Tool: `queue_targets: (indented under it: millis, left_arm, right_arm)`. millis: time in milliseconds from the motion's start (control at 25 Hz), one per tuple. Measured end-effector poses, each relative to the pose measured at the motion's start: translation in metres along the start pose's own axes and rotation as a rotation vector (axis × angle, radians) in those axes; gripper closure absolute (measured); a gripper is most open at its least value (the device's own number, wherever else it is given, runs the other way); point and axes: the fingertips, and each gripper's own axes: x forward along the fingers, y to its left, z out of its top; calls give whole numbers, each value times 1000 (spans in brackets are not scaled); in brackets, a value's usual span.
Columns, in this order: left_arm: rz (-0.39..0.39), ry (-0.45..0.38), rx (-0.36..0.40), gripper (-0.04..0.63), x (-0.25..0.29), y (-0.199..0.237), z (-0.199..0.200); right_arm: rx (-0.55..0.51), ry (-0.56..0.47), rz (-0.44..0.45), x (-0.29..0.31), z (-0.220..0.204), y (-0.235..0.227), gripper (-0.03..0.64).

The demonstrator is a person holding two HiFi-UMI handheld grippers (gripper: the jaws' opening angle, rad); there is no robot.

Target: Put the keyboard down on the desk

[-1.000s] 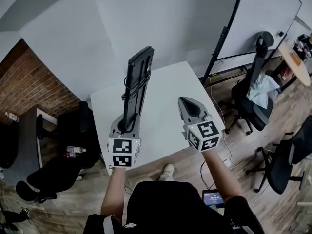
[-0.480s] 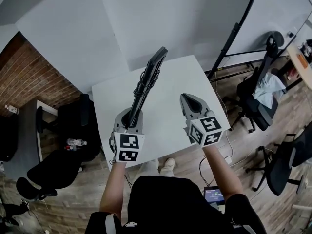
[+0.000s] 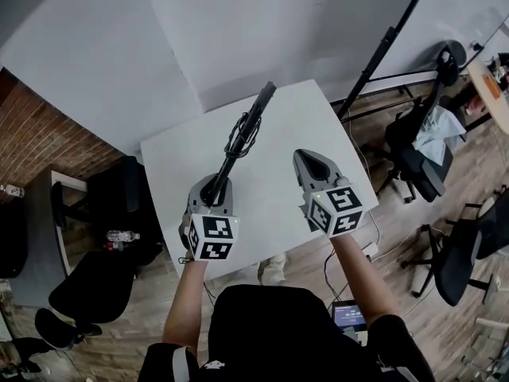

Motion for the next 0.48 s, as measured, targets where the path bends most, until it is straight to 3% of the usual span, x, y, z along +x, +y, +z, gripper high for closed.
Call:
queue_targets:
  millis: [480]
  left_arm:
    - [-10,117,189,508,55,-5,-36]
  right_arm:
    - [71,74,-56,19,-42,-35,575]
